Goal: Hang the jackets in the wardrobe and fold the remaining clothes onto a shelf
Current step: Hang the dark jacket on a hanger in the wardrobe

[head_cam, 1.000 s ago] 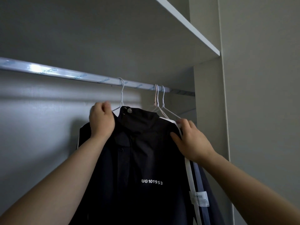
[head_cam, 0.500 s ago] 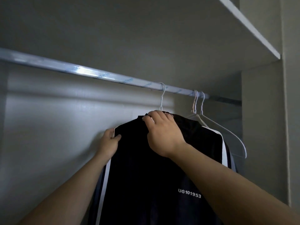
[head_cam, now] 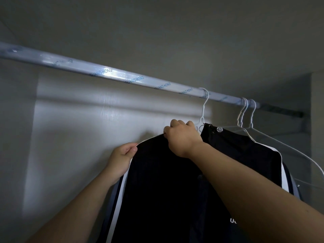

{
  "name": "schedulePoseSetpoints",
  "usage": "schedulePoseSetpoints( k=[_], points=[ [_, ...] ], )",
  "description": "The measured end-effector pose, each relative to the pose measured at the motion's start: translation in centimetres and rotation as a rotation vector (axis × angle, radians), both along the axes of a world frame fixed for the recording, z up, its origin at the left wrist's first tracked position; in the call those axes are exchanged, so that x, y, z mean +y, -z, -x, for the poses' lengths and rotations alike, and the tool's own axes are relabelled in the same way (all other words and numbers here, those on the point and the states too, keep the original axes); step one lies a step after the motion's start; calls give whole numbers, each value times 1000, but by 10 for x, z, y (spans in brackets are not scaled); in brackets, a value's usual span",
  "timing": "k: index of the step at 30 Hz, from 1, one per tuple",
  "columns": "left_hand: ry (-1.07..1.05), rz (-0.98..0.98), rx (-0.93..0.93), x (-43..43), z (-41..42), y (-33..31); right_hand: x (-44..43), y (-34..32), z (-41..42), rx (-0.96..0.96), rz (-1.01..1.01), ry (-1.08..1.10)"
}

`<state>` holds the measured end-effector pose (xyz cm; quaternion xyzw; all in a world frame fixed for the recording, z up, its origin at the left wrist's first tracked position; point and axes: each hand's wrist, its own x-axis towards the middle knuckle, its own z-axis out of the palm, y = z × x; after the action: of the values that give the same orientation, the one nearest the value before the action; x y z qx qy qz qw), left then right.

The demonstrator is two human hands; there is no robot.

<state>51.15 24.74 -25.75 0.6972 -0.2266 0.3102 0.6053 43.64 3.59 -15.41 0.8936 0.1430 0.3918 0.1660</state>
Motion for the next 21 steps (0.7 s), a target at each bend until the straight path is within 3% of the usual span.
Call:
schedulePoseSetpoints(
  k=[5,8,16,21],
  points=[
    [-102,-47,-30,-12,-2,7,-6,11,3,-89,15,-49],
    [-332,-135,-181,-25,8,3,-5,12,2,-111,-3,-48],
    [-503,-236,-619,-40,32,-15,-11,17,5,-150,10,-149],
    [-676,-326,-822,-39,29,-9,-13,32,6,-336,-49,-278]
  ],
)
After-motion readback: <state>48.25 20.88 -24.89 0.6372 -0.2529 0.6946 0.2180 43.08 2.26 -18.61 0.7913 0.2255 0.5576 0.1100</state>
